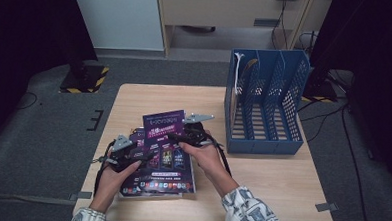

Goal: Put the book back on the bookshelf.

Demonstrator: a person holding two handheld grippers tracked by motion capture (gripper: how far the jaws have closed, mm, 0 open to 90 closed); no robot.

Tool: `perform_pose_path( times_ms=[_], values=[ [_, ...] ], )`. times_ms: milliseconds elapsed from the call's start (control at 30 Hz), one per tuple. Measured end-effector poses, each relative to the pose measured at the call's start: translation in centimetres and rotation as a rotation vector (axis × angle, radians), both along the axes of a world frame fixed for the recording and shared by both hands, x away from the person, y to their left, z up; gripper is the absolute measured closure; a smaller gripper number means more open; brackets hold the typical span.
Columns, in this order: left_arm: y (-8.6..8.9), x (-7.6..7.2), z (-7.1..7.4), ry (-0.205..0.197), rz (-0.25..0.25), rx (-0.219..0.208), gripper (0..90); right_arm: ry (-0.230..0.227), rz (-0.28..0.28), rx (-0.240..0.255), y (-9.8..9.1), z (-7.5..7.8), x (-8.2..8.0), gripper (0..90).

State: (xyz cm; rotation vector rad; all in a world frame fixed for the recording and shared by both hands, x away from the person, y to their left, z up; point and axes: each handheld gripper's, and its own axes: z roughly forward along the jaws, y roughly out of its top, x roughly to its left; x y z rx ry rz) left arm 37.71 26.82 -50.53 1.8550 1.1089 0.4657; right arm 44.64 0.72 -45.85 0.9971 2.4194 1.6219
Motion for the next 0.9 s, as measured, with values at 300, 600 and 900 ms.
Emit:
perform_pose_path(
  times_ms=[300,600,900],
  values=[
    [-0.4,-0.1,-0.3,0.025,-0.038,-0.002,13.5,-0.062,-0.005,0.030,-0.9,0.5,-0.5,77.1],
    [-1.0,-0.1,-0.2,0.016,-0.071,0.013,12.4,-0.097,-0.022,0.063,-1.8,0.9,-1.2,77.5],
    [-1.1,-0.1,-0.3,0.027,-0.079,0.013,12.2,-0.118,-0.028,0.076,-2.0,1.3,-1.2,77.8]
  ],
)
